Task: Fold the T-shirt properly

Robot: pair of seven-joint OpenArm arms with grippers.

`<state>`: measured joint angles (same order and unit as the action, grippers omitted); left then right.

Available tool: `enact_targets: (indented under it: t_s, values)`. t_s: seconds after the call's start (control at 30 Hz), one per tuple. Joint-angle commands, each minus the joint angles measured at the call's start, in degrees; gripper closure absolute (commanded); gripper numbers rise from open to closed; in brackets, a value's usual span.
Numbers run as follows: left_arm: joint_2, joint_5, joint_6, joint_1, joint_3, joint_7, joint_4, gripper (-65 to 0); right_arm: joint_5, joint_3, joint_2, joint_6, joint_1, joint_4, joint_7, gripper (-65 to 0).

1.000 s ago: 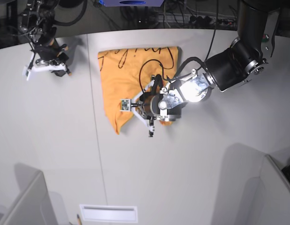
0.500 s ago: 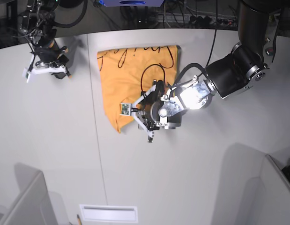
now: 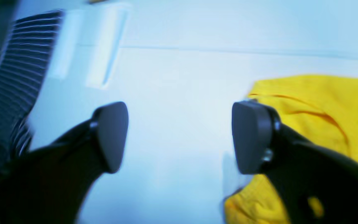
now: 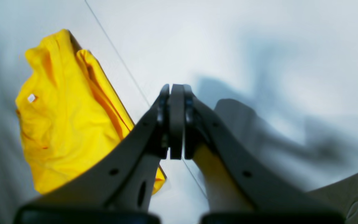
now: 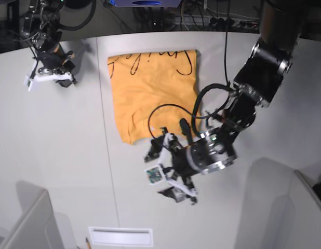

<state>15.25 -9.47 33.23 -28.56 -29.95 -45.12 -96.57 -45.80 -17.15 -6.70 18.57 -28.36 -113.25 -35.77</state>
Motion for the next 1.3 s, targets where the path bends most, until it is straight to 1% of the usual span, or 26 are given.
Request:
enact_targets:
  t_s: [0.0,0.03,0.1,0.13,0.17,0.2,0.3,0.4,0.43,0.5,0.53,0.57,0.63,0.77,0.8,0.9,0.97,1.03,1.1,1.17,1.2,1.27]
  values:
    - [1.2,0.5,0.0,2.5,4.7,0.4,-3.8,-40.5,0.0,-0.3,-0.6,-0.7,-0.9,-1.2,3.3,0.0]
    - [1.8,1.0,0.0,6.3,9.5,0.7,-6.9,-33.9,0.1,0.0,-1.3,-1.8,-1.9,-1.2,6.1,0.0]
    - [3.2,1.3,0.0,13.5,17.7,0.8,-12.1,-17.9,0.1,0.1,-2.4,-6.4,-4.5,-1.1,11.4,0.0]
    - [4.1,0.9,0.0,16.1,20.8,0.9,-13.7,-10.4,0.1,0.0,-2.5,-8.3,-5.4,-1.1,13.3,0.0]
    - [4.8,0.5,0.1,18.8,23.8,0.9,-15.3,-1.5,0.1,-0.3,-2.7,-9.9,-6.2,-1.2,14.8,0.0]
    - [5.6,-0.9,0.1,21.2,26.8,0.9,-16.3,0.0,0.1,-0.5,-2.8,-11.1,-7.3,-1.2,16.0,0.0]
    - [9.3,-7.8,0.1,27.0,34.3,0.9,-16.3,0.0,0.1,-1.0,-4.0,-13.8,-10.3,-1.3,17.4,0.0]
    - [13.8,-15.0,0.2,33.9,41.1,1.4,-16.7,0.0,0.1,-1.4,-4.4,-14.5,-13.7,-1.3,17.4,0.0]
    - [15.1,-16.4,0.8,36.6,42.8,2.7,-16.7,0.0,0.1,-1.4,-4.5,-14.6,-14.9,-1.4,17.4,0.0]
    - [17.2,-17.6,3.6,42.8,46.4,7.5,-16.7,0.0,0.1,-1.4,-5.6,-14.6,-17.8,-1.9,17.4,0.0]
    - [17.8,-17.5,5.6,46.7,48.1,10.9,-16.7,0.0,0.1,-1.4,-6.7,-14.6,-19.3,-2.4,17.4,0.0]
    - [18.1,-17.0,6.8,50.4,49.7,14.5,-16.7,0.0,0.1,-1.3,-7.8,-14.6,-20.9,-2.6,17.4,0.0]
    - [18.3,-14.6,6.8,56.7,51.9,20.4,-16.7,0.0,0.1,-1.0,-9.3,-14.6,-23.6,-2.7,17.4,0.0]
    - [17.7,-3.6,6.8,69.4,53.6,30.5,-16.4,0.0,0.1,-1.3,-10.9,-14.6,-30.8,-2.7,17.2,0.0]
    - [17.2,0.2,6.8,73.0,53.5,32.8,-16.4,0.0,0.1,-1.1,-11.3,-14.6,-32.9,-2.7,17.2,0.0]
    - [14.8,8.4,6.8,81.0,53.4,38.8,-16.3,0.0,0.1,-0.7,-11.7,-14.6,-38.6,-2.6,16.9,0.0]
    - [13.2,13.2,6.8,85.6,53.4,41.7,-16.3,0.0,0.1,0.0,-11.5,-14.5,-40.8,-2.5,13.7,0.0]
    - [11.9,18.0,6.8,89.8,52.9,43.5,-16.3,0.0,0.4,0.8,-11.8,-14.4,-41.6,-2.3,8.0,0.0]
    - [10.7,21.7,6.8,92.4,50.1,43.7,-14.9,0.0,3.6,1.5,-12.2,-14.5,-40.9,-1.4,0.6,0.0]
    - [9.7,24.5,6.8,94.1,46.6,43.7,-11.8,0.0,8.8,6.0,-12.1,-14.6,-38.1,0.2,-4.9,0.0]
    - [9.2,25.3,6.8,94.3,44.8,43.7,-9.2,0.0,12.3,9.2,-12.2,-14.6,-36.5,1.9,-6.6,0.0]
    - [8.9,25.8,6.8,93.3,41.1,43.7,-3.0,0.0,19.1,16.8,-12.2,-14.6,-33.0,6.2,-7.0,0.0]
